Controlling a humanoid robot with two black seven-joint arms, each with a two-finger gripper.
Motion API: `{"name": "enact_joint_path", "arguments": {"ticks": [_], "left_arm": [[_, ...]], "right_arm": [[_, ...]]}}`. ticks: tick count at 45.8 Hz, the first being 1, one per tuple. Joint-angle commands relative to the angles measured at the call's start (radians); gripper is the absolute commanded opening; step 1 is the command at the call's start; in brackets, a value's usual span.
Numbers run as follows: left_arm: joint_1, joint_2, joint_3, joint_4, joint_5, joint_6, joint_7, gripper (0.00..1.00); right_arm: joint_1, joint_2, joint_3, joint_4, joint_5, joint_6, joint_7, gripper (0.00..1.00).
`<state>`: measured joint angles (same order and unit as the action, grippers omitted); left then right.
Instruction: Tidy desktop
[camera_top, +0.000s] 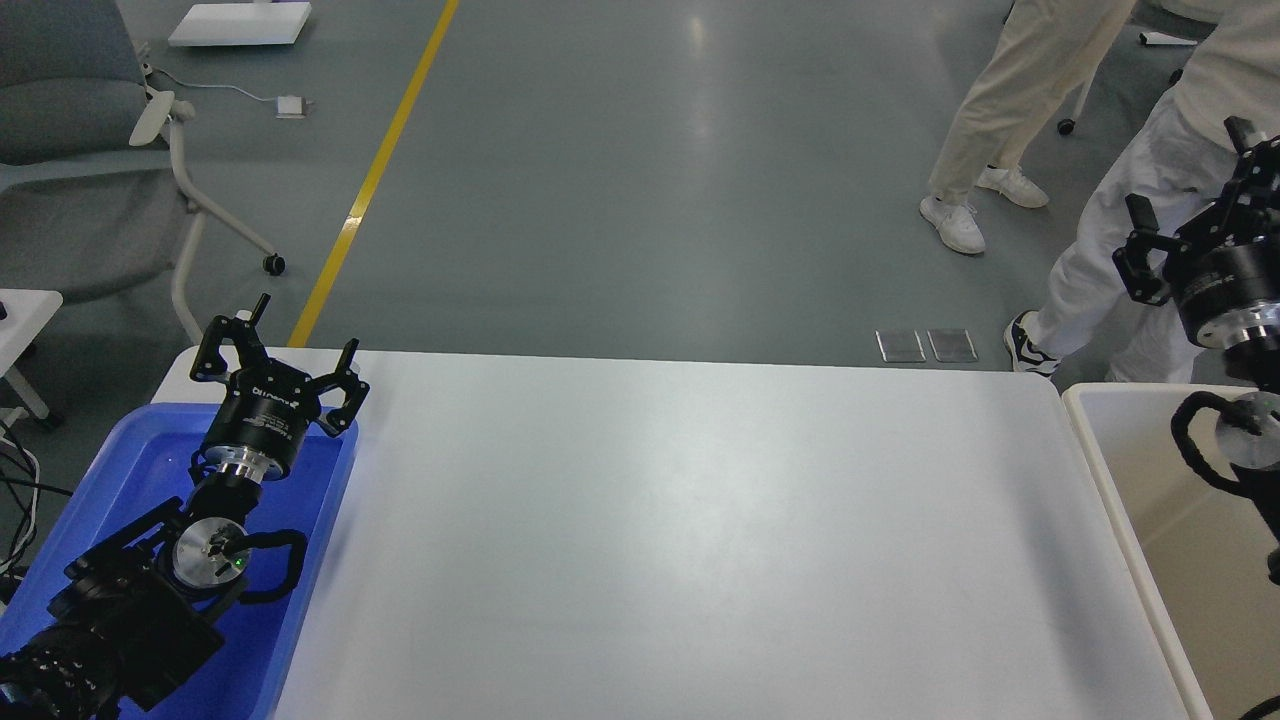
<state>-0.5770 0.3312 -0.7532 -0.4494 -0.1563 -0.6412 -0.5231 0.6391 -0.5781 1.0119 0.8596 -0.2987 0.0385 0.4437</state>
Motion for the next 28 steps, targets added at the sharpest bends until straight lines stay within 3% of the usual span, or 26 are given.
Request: {"name": "enact_joint_path", "arguments": {"ticks": [1,20,28], "left_arm": [[0.0,-0.001,0.0,0.0,0.0,0.0,0.0,1.0],[0.0,0.0,0.0,0.0,0.0,0.0,0.0,1.0],[0.0,-0.001,0.0,0.0,0.0,0.0,0.0,1.0]], "right_arm": [[-0.073,0.089,0.013,0.003,-0.002,0.04,0.085,1.0],[-0.133,0.273,0.013,-0.12,0.001,0.037,0.085,1.0],[-0.131,0.282,-0.01,-0.145,0.016,0.038,0.085,1.0]]}}
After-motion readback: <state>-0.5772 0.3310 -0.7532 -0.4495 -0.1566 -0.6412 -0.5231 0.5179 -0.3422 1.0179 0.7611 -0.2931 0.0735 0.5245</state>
